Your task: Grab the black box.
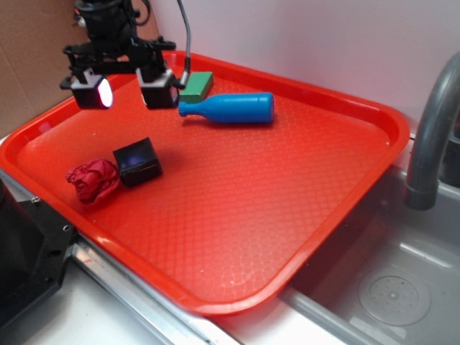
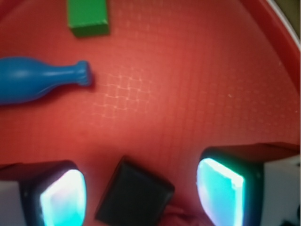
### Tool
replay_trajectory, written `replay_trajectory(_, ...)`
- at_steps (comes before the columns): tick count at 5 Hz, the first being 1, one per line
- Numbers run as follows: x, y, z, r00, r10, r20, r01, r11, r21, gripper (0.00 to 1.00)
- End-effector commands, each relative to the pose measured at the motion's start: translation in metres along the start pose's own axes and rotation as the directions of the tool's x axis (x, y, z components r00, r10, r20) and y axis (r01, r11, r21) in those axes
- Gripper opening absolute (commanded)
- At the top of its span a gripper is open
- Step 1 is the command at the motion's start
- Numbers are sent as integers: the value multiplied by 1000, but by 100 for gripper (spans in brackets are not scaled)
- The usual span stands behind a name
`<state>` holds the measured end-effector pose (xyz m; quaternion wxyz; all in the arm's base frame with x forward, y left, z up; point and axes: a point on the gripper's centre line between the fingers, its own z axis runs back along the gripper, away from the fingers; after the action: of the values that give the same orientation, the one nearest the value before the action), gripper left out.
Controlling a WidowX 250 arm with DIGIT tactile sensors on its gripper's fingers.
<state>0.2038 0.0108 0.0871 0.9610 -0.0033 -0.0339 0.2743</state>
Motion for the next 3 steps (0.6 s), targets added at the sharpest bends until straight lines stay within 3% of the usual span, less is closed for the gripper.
replay_trajectory(1, -32, -5, 6, 987, -157, 33, 158, 987, -38, 100)
replay_trajectory(2, -42, -8, -6, 999, 48, -21, -49, 995, -89, 100)
replay_trajectory(3, -43, -15, -20, 958, 285, -40, -288, 949, -131, 100)
